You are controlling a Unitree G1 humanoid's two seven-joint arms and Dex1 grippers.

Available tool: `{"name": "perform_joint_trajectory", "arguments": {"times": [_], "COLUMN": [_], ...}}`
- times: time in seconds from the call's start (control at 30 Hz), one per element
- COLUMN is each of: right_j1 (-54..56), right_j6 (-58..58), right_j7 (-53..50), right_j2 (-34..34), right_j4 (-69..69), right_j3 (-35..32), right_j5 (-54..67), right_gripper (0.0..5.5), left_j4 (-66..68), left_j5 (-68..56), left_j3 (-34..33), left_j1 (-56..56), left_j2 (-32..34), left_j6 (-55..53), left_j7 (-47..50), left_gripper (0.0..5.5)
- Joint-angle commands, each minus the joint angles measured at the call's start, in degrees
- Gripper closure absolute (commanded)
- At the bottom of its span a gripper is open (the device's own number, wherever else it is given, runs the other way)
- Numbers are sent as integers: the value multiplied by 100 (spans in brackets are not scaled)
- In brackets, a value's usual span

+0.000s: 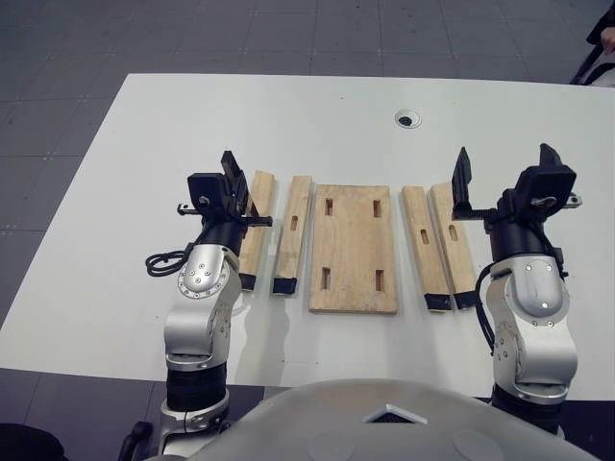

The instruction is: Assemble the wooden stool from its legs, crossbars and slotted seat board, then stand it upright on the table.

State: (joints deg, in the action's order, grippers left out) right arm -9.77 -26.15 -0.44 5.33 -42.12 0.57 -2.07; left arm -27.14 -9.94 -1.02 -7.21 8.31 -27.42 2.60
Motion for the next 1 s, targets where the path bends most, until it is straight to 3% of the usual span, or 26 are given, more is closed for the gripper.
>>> {"name": "perform_joint_trajectory", "arguments": {"times": [0.03, 0.67, 1.0], "right_j1": [-7, -27, -4], "right_j6": [34, -55, -110], "right_j7": [8, 20, 56], "right_j2": [-37, -40, -8], "right_j4": [-6, -240, -306], "right_j3": [-16, -85, -118], "right_j5": [6, 29, 40], "right_gripper": [0, 0, 0], "left_j4": [217, 1441, 1959], "left_j5": [117, 671, 493], "left_j3": [15, 217, 60], "left_j1": [-88, -1329, -1519], "left_j2": [-8, -586, -796], "left_j6": [42, 904, 85], "left_j7": [-90, 89, 72], "left_gripper": [507, 507, 507]}}
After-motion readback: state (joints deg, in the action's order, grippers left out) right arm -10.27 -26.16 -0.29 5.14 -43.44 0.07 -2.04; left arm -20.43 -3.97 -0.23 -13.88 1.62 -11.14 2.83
